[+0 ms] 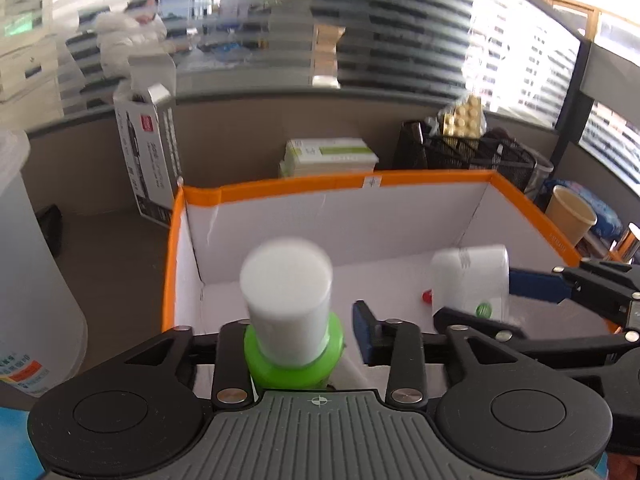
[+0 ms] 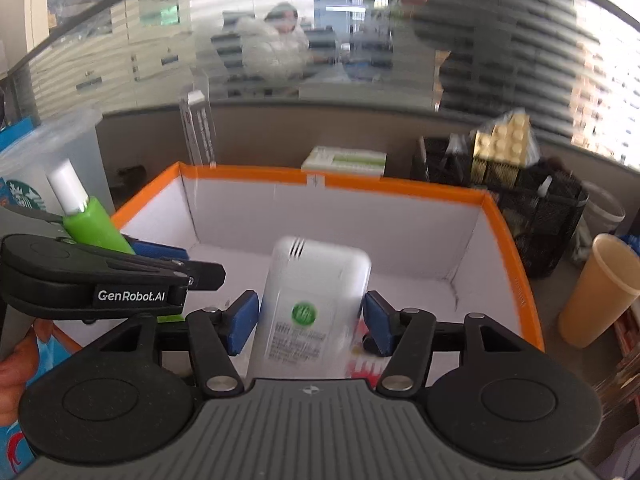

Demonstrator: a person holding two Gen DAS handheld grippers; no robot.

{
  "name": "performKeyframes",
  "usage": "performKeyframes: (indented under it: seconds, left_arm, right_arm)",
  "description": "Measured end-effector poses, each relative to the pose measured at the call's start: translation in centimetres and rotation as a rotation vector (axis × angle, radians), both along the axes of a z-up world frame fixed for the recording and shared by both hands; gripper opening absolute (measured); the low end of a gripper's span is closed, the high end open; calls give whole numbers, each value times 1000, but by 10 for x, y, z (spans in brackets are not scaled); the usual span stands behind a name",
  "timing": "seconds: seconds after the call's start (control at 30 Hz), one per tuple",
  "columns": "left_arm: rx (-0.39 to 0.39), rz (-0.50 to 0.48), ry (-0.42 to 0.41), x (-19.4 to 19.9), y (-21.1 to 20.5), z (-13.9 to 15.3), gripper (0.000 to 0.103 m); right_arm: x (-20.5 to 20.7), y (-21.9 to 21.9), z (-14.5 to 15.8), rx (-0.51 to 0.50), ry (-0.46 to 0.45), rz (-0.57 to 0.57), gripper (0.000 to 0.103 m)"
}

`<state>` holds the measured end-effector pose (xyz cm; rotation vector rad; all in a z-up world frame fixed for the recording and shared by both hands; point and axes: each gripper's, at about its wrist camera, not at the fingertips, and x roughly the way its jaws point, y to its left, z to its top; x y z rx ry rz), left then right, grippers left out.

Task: Organize rigid objects
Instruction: 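Open both tools to drop the green tube and power bank into the box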

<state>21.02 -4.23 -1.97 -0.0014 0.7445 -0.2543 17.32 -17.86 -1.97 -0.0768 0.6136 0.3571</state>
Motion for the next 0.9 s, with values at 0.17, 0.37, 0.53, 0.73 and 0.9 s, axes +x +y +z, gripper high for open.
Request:
performKeyframes:
  seconds: [0.17, 0.37, 0.53, 0.73, 0.9]
  left_arm:
    - [51, 70, -94, -10, 6, 18, 90]
    - [47, 88, -101, -16, 13, 29, 92]
    - [29, 97, -131, -29, 23, 39, 95]
    - [0, 92, -167, -46, 35, 54, 96]
    - [-33, 91, -179, -64, 44, 55, 98]
  right_arm:
    - [-5, -5, 21, 7, -54, -13, 56]
    - [-10, -1, 28, 12, -75, -7, 53]
    - [-20, -11, 41, 34, -141, -39, 52]
    - [-30, -30, 47, 102, -59, 50, 52]
    - [-28, -39, 33, 198, 57, 74, 52]
